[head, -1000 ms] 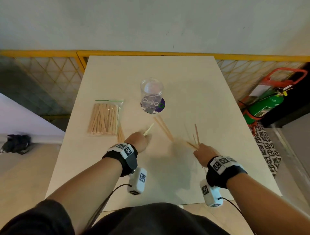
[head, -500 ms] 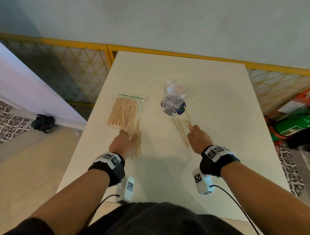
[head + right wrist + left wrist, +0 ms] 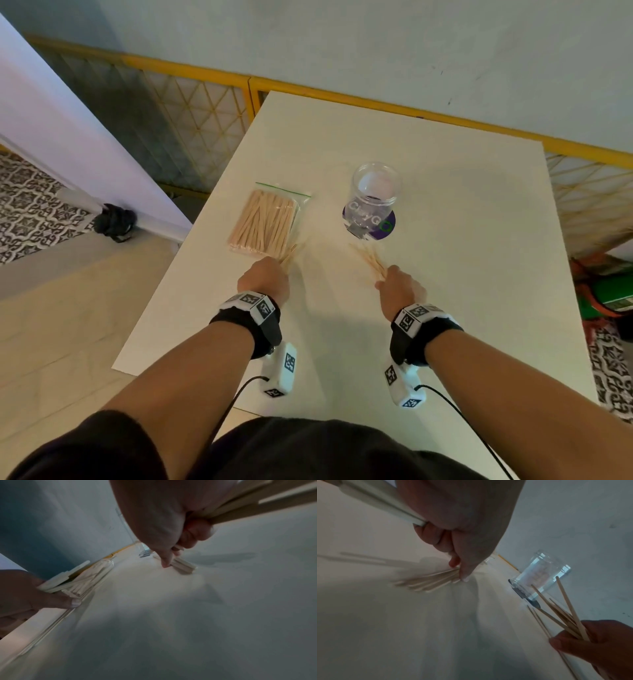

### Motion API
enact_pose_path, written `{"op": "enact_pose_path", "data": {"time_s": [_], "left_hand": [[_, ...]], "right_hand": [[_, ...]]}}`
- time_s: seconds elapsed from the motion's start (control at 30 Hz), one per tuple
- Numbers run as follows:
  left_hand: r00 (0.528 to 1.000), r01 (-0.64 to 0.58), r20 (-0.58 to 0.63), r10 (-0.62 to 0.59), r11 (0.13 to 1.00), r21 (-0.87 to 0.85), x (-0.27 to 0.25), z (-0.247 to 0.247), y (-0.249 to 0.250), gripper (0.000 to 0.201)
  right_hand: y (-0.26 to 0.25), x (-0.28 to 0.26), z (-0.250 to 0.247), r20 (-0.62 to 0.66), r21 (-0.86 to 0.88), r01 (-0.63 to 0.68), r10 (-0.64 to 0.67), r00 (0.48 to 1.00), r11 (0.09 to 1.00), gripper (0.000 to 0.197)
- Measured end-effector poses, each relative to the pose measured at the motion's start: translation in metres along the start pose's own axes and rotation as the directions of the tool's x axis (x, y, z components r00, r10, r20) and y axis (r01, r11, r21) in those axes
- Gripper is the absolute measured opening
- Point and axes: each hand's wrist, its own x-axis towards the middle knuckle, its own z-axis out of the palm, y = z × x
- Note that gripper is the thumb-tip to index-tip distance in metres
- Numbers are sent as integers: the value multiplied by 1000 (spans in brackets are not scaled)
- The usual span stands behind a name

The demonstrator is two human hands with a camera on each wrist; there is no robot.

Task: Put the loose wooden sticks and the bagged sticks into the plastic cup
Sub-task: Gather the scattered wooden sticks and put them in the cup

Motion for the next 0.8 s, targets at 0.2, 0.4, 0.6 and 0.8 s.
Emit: {"op": "enact_pose_path", "data": {"time_s": [0.2, 0.4, 0.6, 0.8], "left_hand": [[997, 5, 80, -5, 1000, -3, 2, -1, 8, 17], [969, -132, 231, 91, 977, 169, 3, 2, 11, 27], [955, -22, 294, 43, 997, -74, 10, -1, 4, 47], [940, 77, 341, 32, 951, -301, 3, -3, 5, 46]], "right_hand": [[3, 6, -6, 118, -106, 48, -35, 992, 993, 26], [6, 7, -8, 268, -99, 114, -84, 960, 989, 31], [23, -5, -2, 246, -304, 266, -194, 950, 915, 35], [36, 9, -13, 221, 20, 166, -166, 961, 986, 32]]}}
